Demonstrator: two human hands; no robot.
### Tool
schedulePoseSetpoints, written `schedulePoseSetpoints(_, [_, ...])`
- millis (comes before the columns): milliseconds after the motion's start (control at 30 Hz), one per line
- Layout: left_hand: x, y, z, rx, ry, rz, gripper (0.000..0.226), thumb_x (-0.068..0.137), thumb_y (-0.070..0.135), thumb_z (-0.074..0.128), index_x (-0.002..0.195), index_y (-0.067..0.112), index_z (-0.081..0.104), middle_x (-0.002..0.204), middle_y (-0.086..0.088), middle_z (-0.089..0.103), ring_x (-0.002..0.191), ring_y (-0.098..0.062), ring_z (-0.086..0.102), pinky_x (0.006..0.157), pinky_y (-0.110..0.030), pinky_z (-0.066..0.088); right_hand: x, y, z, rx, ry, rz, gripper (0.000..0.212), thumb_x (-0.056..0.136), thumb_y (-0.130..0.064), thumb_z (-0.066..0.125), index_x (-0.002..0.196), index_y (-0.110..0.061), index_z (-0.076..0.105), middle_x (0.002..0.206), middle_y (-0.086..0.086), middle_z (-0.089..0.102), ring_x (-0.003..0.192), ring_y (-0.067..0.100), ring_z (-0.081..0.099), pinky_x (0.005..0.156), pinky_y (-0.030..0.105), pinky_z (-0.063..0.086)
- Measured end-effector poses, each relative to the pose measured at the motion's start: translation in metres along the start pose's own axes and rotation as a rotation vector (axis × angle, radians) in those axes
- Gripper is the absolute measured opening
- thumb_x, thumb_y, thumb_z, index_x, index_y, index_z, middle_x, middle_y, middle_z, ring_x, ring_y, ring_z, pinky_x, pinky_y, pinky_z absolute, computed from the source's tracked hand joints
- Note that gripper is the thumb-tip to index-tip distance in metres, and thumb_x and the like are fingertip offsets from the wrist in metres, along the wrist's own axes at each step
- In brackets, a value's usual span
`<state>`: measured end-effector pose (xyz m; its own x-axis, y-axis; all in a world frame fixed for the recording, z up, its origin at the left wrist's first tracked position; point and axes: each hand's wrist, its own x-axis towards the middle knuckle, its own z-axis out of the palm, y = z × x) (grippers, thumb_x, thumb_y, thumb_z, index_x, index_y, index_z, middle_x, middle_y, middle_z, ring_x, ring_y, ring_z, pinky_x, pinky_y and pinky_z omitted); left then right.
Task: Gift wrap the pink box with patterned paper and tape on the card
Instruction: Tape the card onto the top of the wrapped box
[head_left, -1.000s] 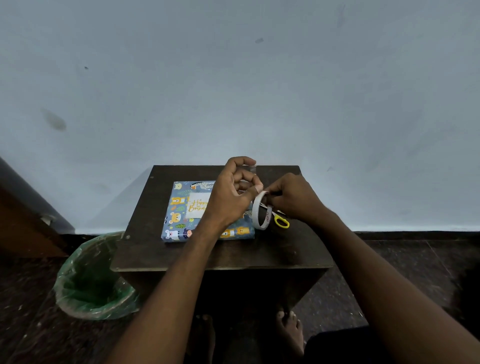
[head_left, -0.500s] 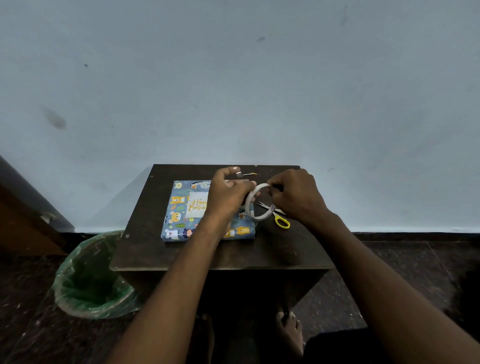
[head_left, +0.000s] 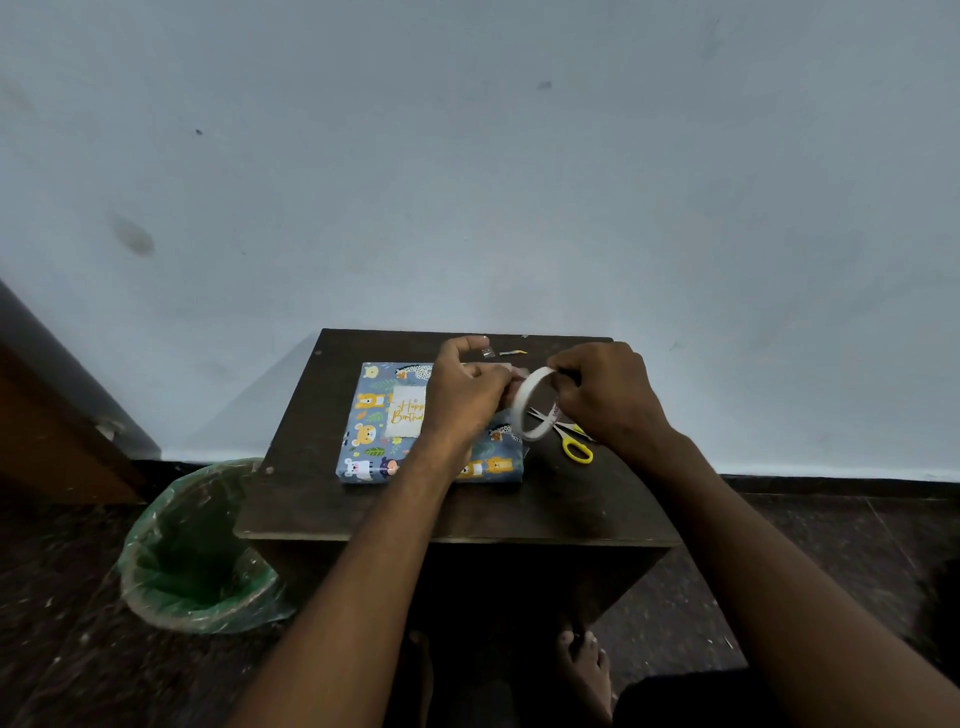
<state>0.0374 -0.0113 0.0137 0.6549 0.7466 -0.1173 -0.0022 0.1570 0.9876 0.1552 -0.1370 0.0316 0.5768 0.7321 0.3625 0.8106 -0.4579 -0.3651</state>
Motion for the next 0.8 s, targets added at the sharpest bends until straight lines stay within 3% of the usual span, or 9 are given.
schedulePoseSetpoints(167, [0.003,-0.001,-0.007,-0.015,0.029,0.036,0.035,0.098,-0.003,0.062,0.125,0.019,0.055,0.091,-0.007,0.081,0.077,-0.021,0.078,0.072,-0.033,0.064,0.001,0.006,0.002,0.000,0.013,-0.024,0.009,0.079,-0.009,0.062,0.072,-0.005,0.065,0.063,0.011,0.058,0.065,0.027,0.051,0.062,0.038,0.041])
schedulePoseSetpoints(267, [0.003,0.001,-0.013,0.054,0.020,0.095,0.033,0.098,-0.003,0.059,0.122,0.020,0.057,0.093,-0.007,0.081,0.077,-0.023,0.079,0.068,-0.032,0.061,0.002,0.010,0.004,0.010,-0.009,-0.004,0.017,0.078,-0.018,0.057,0.077,-0.006,0.070,0.068,0.010,0.065,0.069,0.027,0.057,0.063,0.038,0.047])
schedulePoseSetpoints(367, [0.003,0.003,-0.021,0.233,0.036,0.190,0.029,0.099,-0.001,0.061,0.119,0.019,0.062,0.096,-0.002,0.079,0.073,-0.018,0.078,0.064,-0.026,0.058,0.002,0.013,0.005,0.039,-0.069,0.056,0.019,0.080,-0.016,0.060,0.083,-0.010,0.078,0.080,0.008,0.074,0.078,0.027,0.065,0.069,0.038,0.053])
schedulePoseSetpoints(467, [0.006,0.001,-0.035,0.393,0.054,0.263,0.030,0.095,-0.003,0.064,0.111,0.021,0.071,0.093,0.006,0.078,0.077,-0.007,0.076,0.069,-0.025,0.059,0.001,0.017,0.011,0.022,-0.141,0.107,0.015,0.085,-0.013,0.065,0.087,-0.011,0.079,0.085,0.009,0.075,0.083,0.028,0.066,0.072,0.037,0.052])
schedulePoseSetpoints(567, [0.006,0.001,-0.053,0.518,0.036,0.300,0.039,0.088,-0.010,0.061,0.101,0.023,0.078,0.093,0.011,0.077,0.087,0.001,0.072,0.069,-0.016,0.055,0.003,0.018,0.020,0.001,-0.150,0.163,0.018,0.089,-0.013,0.065,0.073,-0.013,0.073,0.075,0.008,0.069,0.077,0.031,0.063,0.064,0.036,0.047])
schedulePoseSetpoints(633, [0.006,0.003,-0.064,0.560,0.020,0.298,0.041,0.089,-0.012,0.058,0.099,0.022,0.079,0.095,0.013,0.077,0.088,0.005,0.070,0.067,-0.010,0.052,0.007,0.018,0.026,-0.018,-0.139,0.234,0.032,0.085,-0.007,0.063,0.056,-0.013,0.053,0.060,0.001,0.052,0.069,0.033,0.053,0.061,0.033,0.036])
schedulePoseSetpoints(800, [0.013,0.008,-0.091,0.665,0.036,0.252,0.045,0.094,-0.008,0.057,0.095,0.029,0.083,0.099,0.018,0.077,0.078,0.011,0.066,0.062,-0.005,0.045,0.019,0.019,0.032,-0.037,-0.103,0.355,0.020,0.074,-0.001,0.062,0.059,-0.007,0.051,0.060,0.005,0.045,0.068,0.035,0.048,0.062,0.032,0.033])
